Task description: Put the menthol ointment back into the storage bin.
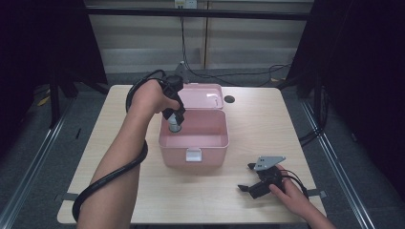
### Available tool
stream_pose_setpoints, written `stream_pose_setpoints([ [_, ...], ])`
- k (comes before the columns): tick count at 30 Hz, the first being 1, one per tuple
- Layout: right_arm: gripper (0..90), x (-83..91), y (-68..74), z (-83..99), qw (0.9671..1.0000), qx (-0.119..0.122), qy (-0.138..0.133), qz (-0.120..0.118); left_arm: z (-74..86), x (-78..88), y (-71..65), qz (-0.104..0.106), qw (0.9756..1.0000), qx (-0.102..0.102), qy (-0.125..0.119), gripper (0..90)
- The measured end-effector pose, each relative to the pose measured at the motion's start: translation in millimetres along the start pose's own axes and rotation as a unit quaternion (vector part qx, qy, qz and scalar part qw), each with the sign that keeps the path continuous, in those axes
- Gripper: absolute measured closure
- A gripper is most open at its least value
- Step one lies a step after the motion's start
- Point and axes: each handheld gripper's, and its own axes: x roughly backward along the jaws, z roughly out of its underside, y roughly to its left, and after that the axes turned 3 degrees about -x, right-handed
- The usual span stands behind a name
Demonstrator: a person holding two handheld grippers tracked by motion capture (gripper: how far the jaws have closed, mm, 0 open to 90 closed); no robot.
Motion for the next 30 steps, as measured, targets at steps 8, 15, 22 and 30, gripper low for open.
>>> stream_pose_setpoints([
  [8,8.6,0.0,0.0,0.0,1.0000,0.000,0.000,0.000,-10.1,-9.7,0.2,-0.004,0.9999,0.010,-0.001,50.2],
  [15,8.6,0.0,-0.1,0.0,1.0000,0.001,0.000,-0.001,-19.2,-21.0,-0.8,-0.013,0.9999,0.008,-0.001,50.2],
  [22,8.6,0.0,-0.1,0.0,1.0000,0.000,0.000,-0.001,-26.1,-30.5,-2.1,-0.012,0.9999,0.011,-0.003,50.2],
  [30,8.6,0.1,-0.1,0.0,1.0000,0.000,0.000,-0.001,-33.5,-44.0,-1.6,-0.012,0.9997,0.019,-0.005,50.1],
])
